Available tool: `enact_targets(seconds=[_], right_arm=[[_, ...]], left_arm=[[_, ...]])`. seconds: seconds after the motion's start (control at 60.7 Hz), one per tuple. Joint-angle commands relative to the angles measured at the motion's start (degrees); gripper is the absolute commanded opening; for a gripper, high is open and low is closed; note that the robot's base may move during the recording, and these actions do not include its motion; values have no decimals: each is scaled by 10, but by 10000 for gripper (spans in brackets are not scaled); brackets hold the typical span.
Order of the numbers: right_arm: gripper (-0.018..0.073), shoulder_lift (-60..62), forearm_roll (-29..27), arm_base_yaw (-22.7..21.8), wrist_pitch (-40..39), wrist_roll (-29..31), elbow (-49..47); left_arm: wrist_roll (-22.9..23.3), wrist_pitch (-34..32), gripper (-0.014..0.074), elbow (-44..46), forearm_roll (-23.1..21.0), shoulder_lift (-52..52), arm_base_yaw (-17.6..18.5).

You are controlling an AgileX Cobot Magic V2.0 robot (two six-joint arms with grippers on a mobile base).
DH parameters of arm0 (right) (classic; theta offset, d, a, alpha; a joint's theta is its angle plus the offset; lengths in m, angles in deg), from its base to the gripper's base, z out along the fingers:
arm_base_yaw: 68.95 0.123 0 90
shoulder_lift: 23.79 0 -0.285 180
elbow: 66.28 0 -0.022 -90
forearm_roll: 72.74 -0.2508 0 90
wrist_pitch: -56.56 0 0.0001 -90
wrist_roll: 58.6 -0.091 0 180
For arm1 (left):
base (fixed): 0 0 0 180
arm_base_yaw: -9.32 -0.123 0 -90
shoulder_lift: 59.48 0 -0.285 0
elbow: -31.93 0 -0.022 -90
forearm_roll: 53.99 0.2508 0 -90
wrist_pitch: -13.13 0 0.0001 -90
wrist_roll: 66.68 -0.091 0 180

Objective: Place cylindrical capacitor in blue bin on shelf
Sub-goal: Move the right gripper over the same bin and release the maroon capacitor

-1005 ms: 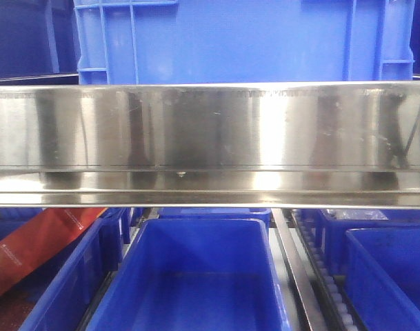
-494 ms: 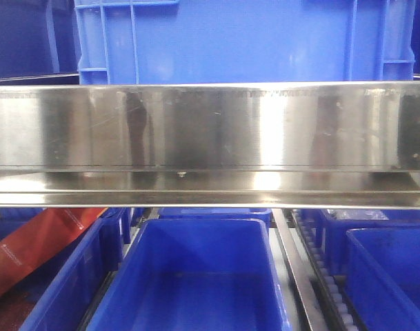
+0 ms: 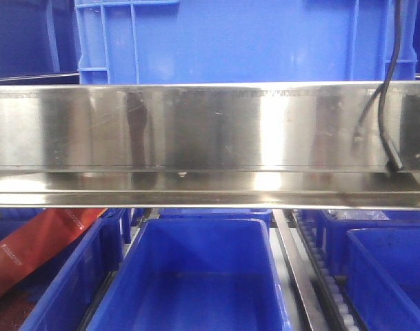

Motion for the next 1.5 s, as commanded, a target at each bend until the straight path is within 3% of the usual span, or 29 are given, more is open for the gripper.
enact_targets(seconds=[0.0,0.115,0.263,0.412,0.609,0.692,0.774,1.07,1.482], right_arm=[[350,4,1,-1,-5,-4,-9],[498,10,1,-1,1,-4,-10],[489,33,1,-1,8,-4,-10],[339,73,1,-1,8,-8,-10],[-21,148,1,-1,16,-9,-6],[-127,181,1,-7,16,-10,9],[-162,217,8,-17,12,-15,37],[-162,376,11,-83,-58,-15,233],[-162,683,11,-98,-318,-15,670]], left_arm=[[5,-6,-111,-2,-5,2,-3],[5,-6,-111,-2,-5,2,-3],[5,-6,-111,-2,-5,2,-3],[5,-6,-111,-2,-5,2,-3],[5,-15,-111,-2,-5,2,-3],[5,-23,-111,-2,-5,2,-3],[5,-33,-111,-2,-5,2,-3],[5,-47,-111,-2,-4,2,-3],[5,-95,-111,-55,-4,2,-3]])
